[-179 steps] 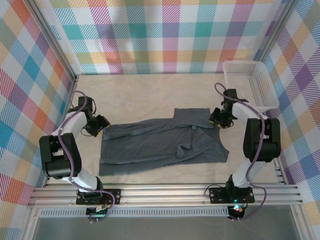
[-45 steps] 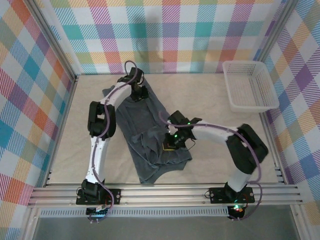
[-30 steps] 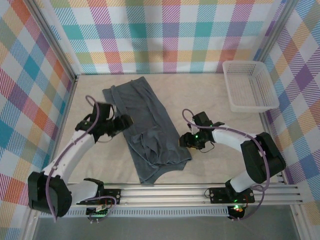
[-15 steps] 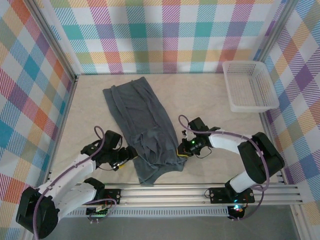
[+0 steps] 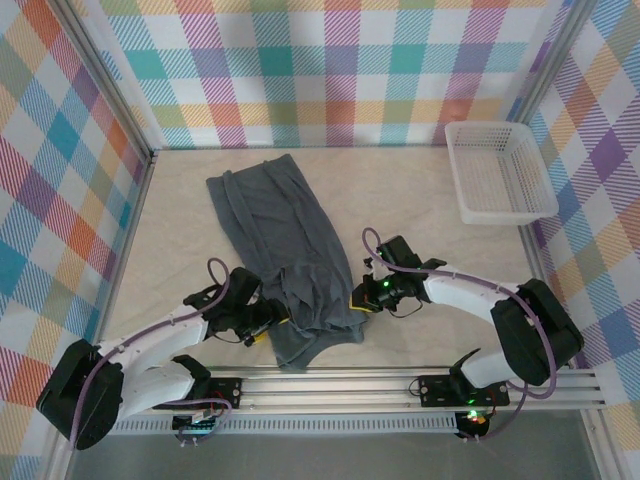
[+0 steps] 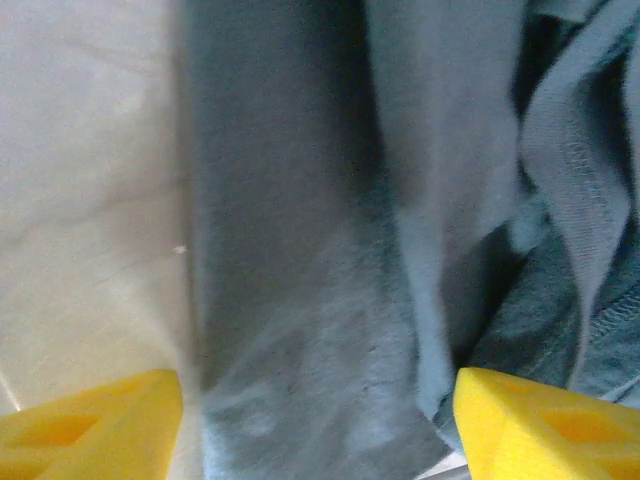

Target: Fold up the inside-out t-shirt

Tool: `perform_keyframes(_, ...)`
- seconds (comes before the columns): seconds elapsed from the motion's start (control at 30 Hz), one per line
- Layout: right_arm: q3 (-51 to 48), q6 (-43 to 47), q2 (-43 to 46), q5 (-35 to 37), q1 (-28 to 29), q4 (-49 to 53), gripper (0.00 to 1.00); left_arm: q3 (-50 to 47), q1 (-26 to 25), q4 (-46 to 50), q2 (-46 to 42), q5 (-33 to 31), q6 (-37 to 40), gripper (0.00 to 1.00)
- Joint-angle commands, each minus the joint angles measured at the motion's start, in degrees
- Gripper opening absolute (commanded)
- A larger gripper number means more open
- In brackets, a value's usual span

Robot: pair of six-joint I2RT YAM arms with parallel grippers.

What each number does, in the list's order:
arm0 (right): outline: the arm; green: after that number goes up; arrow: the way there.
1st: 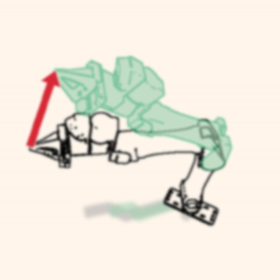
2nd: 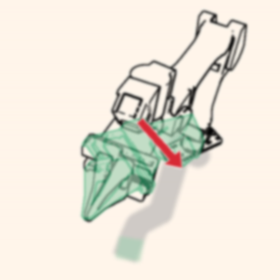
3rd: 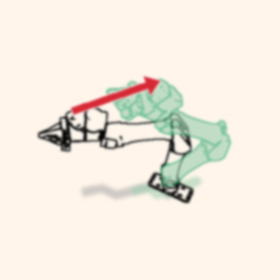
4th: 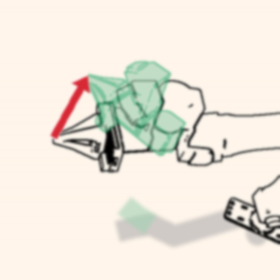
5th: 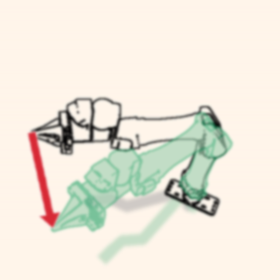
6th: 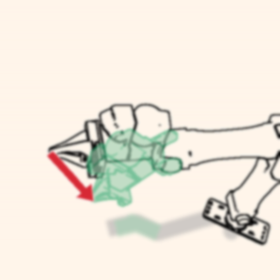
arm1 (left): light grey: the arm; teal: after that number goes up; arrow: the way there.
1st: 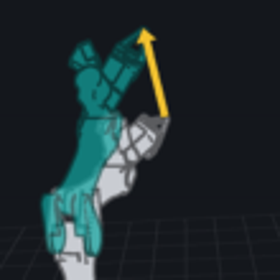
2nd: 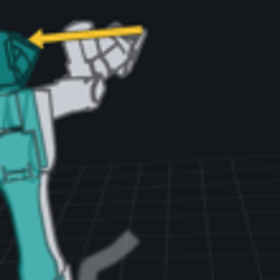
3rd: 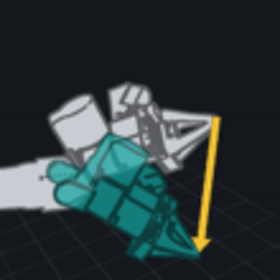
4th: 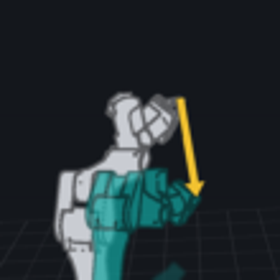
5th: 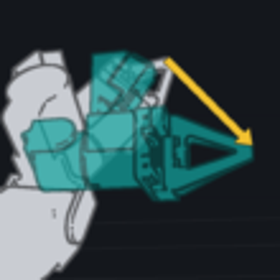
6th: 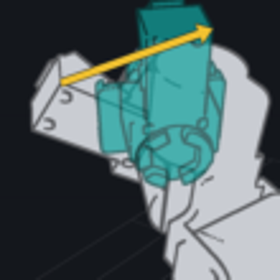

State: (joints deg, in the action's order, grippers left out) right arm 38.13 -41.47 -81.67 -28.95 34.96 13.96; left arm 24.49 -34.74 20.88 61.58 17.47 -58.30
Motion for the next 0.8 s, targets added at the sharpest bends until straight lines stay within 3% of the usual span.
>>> perform_keyframes(0.0, -1.12, -1.15, -0.16, 0.55, 0.2, -0.62, 0.07, -1.04, -0.61, -3.71, 0.81, -0.18, -1.7, 0.69)
perform_keyframes(0.13, -0.82, -0.89, -0.55, 0.92, 0.2, -0.03, 0.08, -2.42, -0.68, -8.53, 2.14, 0.51, -3.3, 0.57)
perform_keyframes(0.33, -0.95, -1.41, -0.5, 3.03, 0.2, 1.05, 0.08, -1.17, -0.78, -5.49, 1.6, 0.1, -2.01, 0.46)
perform_keyframes(0.47, -1.37, -2.17, 0.33, 5.48, 0.2, 2.47, 0.08, -0.82, -1.12, 1.38, 0.19, -0.6, -0.73, 0.0)
perform_keyframes(0.63, -7.13, -4.84, 6.35, 6.24, 0.2, 3.87, 0.06, 3.27, -6.9, 13.65, -1.21, -3.19, 2.53, 0.0)
perform_keyframes(0.77, -11.17, -5.8, 17.37, 7.25, 0.19, 9.83, 0.05, 2.91, -13.1, 16.65, -5.72, -5.59, -2.38, 0.0)
